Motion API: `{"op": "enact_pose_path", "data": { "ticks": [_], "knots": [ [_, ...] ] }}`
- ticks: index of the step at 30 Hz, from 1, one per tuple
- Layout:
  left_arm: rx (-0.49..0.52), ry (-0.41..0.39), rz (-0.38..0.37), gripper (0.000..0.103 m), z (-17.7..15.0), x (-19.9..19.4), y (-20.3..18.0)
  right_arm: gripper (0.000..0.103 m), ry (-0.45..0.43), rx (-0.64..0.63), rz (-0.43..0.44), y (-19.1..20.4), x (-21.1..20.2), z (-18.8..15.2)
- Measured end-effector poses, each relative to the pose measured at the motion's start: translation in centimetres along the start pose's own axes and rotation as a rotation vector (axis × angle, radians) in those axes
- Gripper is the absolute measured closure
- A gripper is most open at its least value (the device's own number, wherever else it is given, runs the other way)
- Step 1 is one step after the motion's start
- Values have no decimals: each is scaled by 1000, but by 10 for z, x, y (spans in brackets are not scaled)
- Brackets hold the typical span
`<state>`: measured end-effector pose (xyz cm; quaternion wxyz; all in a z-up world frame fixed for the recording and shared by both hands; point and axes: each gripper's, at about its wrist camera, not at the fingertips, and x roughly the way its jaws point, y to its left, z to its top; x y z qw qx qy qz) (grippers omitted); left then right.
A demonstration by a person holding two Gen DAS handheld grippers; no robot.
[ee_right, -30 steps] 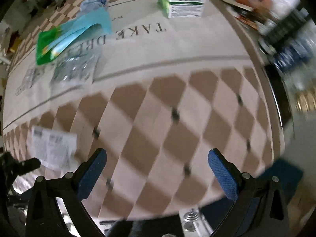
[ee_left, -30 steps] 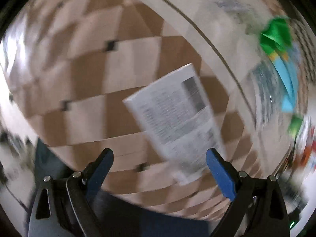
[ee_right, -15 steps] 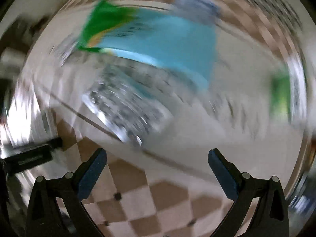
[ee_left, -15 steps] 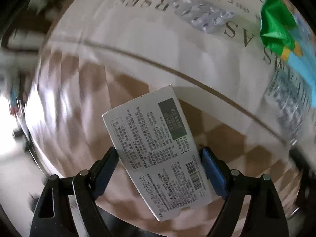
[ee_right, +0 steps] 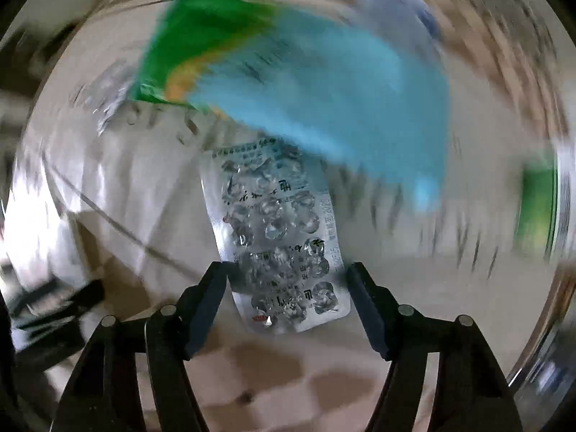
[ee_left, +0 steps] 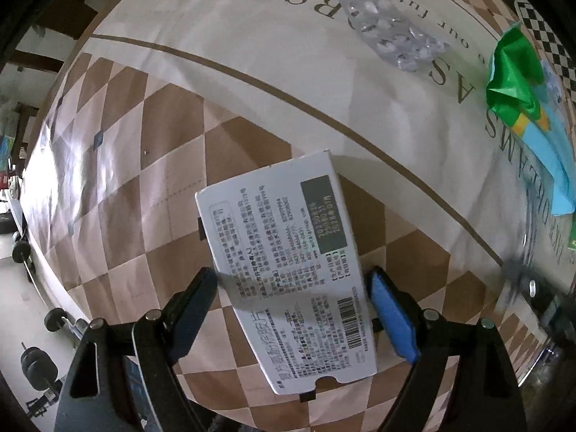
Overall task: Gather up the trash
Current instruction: 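Grasp the white medicine leaflet with the left tool while the right tool grasps the blister pack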
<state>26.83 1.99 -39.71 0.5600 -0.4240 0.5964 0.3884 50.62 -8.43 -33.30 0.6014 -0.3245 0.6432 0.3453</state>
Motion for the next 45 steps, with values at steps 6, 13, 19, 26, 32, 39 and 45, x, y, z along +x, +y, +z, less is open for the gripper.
{"op": "enact_pose_path", "data": {
  "ticks": [6,13,19,26,32,39,45],
  "knots": [
    [154,-45,57,23,-5,-3,-21,14,30,108,103,-6,-6,-27],
    [56,-3,-12,22,-4,4,-5,18,-43,30,-79,30,21,-13],
    [81,-66,13,26,-17,4,-6,37,-67,41,-99,42,22,-32],
    [124,-117,17,26,-50,-16,1,72,-116,76,-41,20,0,-56],
    [154,-130,44,27,-61,-22,0,36,-65,119,-48,3,23,-41],
    [128,-127,62,27,-67,-27,-1,27,-57,128,58,12,37,-37],
    [114,-144,87,27,-57,-32,17,19,-51,36,47,47,40,-25]
  ]
}}
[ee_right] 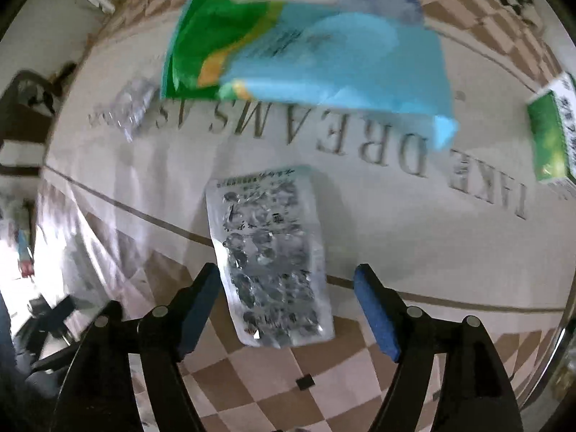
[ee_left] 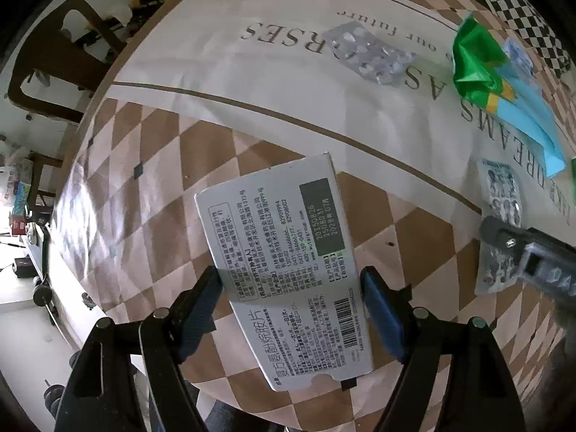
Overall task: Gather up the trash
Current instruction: 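Grasp the white medicine leaflet with the left tool while the right tool grasps the blister pack, then carry the leaflet and blister pack over the white bin and open both tools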
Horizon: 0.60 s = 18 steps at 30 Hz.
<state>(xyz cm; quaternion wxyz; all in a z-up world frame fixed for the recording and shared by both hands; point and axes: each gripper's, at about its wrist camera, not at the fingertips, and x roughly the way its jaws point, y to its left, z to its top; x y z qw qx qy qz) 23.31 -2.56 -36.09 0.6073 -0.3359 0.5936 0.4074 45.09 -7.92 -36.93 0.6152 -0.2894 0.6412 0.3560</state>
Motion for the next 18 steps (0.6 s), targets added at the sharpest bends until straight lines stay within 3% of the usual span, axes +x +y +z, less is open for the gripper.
{"op": "enact_pose_path", "data": {
  "ticks": [4,6,10,11,18],
  "knots": [
    [-4,-9,20,27,1,-3,2,23,-9,-63,-159,49,12,5],
    [-7,-12,29,27,-2,-3,5,37,-32,-62,-158,63,13,1],
    [-6,-17,29,27,-3,-9,14,37,-47,-60,-154,76,13,-11],
    [-3,-20,28,27,-3,-11,16,37,-48,-55,-145,72,16,-28],
    [53,-118,-13,27,-16,-45,30,37,-126,-19,-98,70,-25,-74]
  ]
}}
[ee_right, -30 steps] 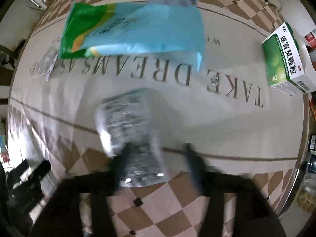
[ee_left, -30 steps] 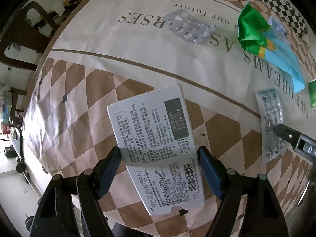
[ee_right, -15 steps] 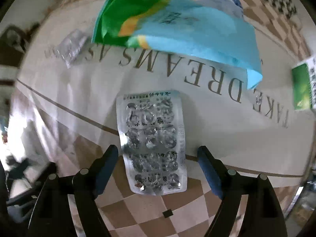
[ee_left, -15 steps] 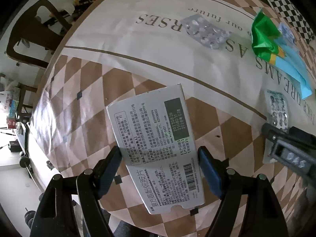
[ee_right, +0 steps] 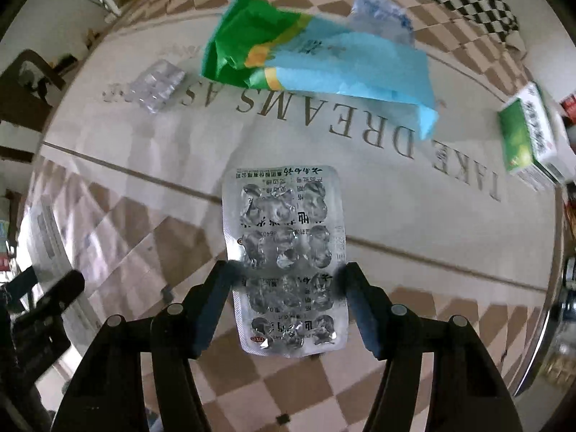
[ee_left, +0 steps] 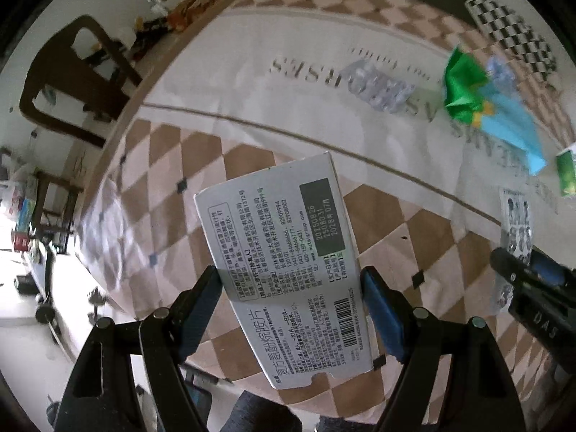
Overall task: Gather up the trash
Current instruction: 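Carry the leaflet and blister pack over the white bin and open both tools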
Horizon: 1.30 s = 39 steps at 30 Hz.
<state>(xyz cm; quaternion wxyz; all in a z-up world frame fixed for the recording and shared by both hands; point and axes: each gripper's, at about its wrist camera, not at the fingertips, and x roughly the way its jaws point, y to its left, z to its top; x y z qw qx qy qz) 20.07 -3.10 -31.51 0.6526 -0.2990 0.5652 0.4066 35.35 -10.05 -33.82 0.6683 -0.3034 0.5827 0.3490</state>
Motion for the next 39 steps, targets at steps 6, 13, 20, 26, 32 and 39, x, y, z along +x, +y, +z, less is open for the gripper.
{"op": "enact_pose_path", "data": {
  "ticks": [6,13,20,26,32,39],
  "knots": [
    [88,-107,-74,27,-22,-47,14,37,-91,66,27,10,-45,-54],
    [227,-158,-224,27,-86,-75,60,37,-149,177,61,18,-103,-156],
    [314,38,-307,27,-172,-22,106,37,-22,405,138,42,-79,-291],
    [326,252,-338,27,-223,109,103,37,134,537,170,56,13,-365],
    [330,341,-345,27,-244,252,83,37,201,597,175,57,157,-385],
    [279,431,-413,25,-249,347,69,36,245,591,210,67,282,-384]
  ]
}}
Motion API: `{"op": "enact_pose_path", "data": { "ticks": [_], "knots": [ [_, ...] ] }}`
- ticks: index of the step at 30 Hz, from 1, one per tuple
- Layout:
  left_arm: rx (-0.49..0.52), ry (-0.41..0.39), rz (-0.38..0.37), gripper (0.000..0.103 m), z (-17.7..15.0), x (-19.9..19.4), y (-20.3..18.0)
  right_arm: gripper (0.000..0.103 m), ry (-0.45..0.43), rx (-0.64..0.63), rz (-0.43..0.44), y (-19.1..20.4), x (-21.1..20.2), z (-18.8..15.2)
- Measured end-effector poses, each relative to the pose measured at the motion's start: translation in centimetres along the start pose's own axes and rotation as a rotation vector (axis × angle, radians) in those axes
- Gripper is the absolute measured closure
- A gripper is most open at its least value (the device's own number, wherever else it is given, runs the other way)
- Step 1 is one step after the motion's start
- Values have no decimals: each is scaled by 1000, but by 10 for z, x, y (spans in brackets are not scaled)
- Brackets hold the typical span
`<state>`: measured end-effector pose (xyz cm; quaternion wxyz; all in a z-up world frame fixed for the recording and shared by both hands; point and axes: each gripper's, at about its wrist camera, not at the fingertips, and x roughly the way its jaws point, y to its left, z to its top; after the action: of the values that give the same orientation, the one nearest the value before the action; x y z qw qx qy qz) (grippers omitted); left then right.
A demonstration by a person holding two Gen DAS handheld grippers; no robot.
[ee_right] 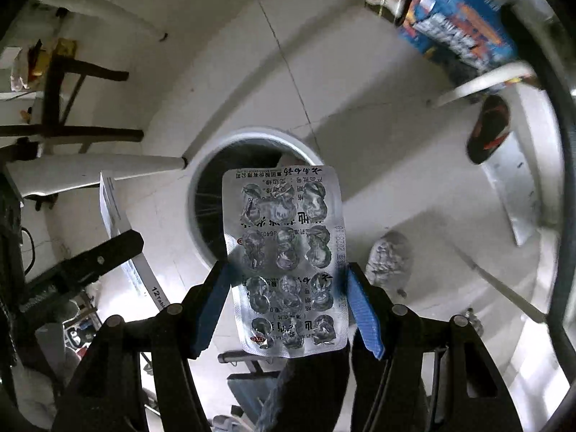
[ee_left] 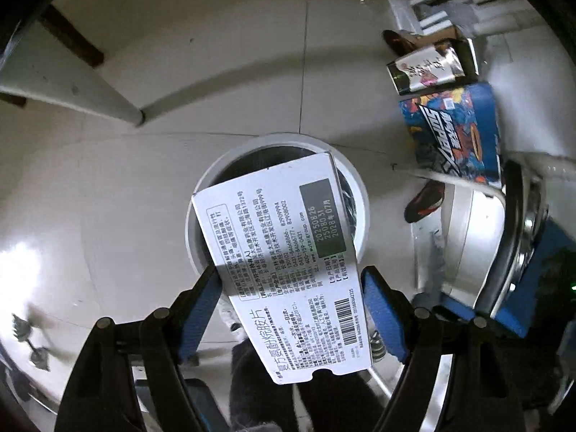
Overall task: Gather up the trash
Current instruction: 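Carry the leaflet and blister pack over the white bin and open both tools, then lift both tools from the bin back over the table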
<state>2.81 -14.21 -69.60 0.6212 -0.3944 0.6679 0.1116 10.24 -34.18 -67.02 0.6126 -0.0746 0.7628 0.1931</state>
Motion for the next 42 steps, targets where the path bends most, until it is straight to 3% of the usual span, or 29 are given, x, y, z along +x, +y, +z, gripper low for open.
{"op": "enact_pose_path", "data": {
  "ticks": [1,4,5,6,8,11,14,18,21,25,32,42],
  "knots": [
    [-19,5,-17,24,1,3,5,36,5,5,3,-2,8,2],
    [-71,14,-39,2,0,11,20,35,36,13,44,-6,40,7],
    [-78,12,-27,1,-2,9,24,28,46,14,54,-6,48,9],
    [-80,9,-13,1,-5,8,27,15,53,16,72,-7,54,10],
    [-94,-4,15,1,-12,2,34,3,56,11,105,-7,63,12],
    [-75,-65,120,1,-25,-10,33,1,45,-23,97,-1,61,10],
    [-33,-128,231,1,-42,-29,23,0,19,-89,25,8,51,4],
    [4,-149,298,1,-57,-43,12,0,9,-141,-52,13,36,-6],
    [9,-149,316,1,-67,-60,6,0,-28,-180,-154,21,14,-16],
    [-1,-154,325,1,-81,-78,0,0,-62,-202,-225,29,-18,-26],
    [-14,-176,328,1,-105,-123,-15,0,-100,-227,-234,41,-80,-43],
    [-11,-236,314,1,-142,-231,-46,0,-122,-261,-183,74,-195,-77]
  ]
}}
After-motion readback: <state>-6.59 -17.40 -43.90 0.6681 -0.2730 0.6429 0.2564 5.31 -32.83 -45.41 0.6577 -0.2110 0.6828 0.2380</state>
